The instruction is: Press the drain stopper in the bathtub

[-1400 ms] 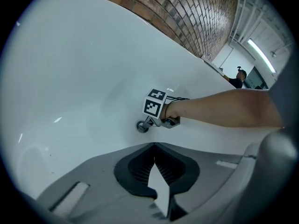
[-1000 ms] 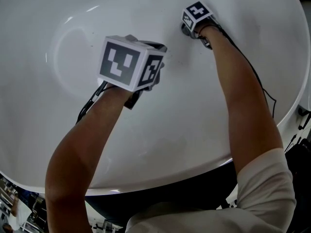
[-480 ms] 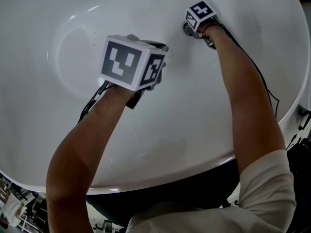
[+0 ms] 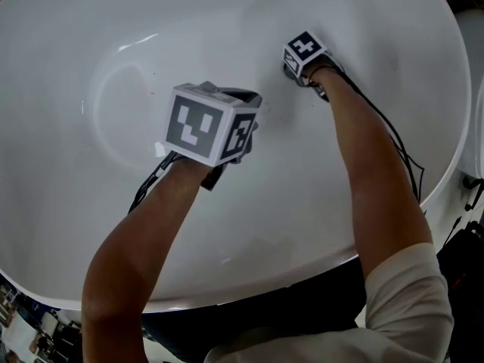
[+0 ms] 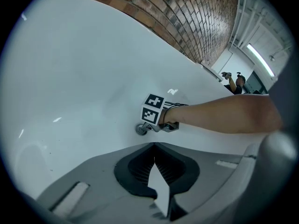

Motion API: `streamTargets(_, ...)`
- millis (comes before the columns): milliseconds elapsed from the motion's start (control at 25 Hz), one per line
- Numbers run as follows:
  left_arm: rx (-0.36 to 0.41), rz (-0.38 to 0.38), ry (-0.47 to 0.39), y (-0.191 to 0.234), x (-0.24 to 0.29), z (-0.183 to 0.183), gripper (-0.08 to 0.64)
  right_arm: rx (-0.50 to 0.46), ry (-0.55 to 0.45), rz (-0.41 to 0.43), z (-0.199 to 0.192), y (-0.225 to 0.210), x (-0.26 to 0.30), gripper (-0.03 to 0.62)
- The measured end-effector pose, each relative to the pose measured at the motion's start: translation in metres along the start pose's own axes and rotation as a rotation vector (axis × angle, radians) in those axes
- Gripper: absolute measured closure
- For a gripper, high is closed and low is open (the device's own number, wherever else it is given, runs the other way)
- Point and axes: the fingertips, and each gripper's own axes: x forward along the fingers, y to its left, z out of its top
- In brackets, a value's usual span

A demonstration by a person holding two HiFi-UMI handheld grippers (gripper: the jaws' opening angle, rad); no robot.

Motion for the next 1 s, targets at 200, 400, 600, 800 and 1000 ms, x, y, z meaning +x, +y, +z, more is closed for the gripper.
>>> streamTargets(200,0.001,0.000,-0.007,0.003,-0.003,-0.006,0.554,-0.021,0.003,-0.032,0.003,0.005,0.001,0.575)
streamTargets(400,0.007,-0.002,-0.013,-0.002,-0.003,-0.002,0.554,-0.038,0.007,-0.032,0.001,0.005,-0.003,0.575)
streamTargets(600,0.011,-0.004,-0.018,-0.004,-0.006,0.000,0.554,-0.042,0.007,-0.042,0.001,0.003,-0.009,0.575)
streamTargets(800,0.016,-0.004,-0.021,-0.007,-0.008,0.003,0.554,-0.052,0.011,-0.051,0.002,-0.002,-0.018,0.575)
streamTargets(1000,0.019,-0.002,-0.032,-0.012,-0.014,0.007,0.554,-0.075,0.013,-0.060,0.004,-0.002,-0.033,0.575)
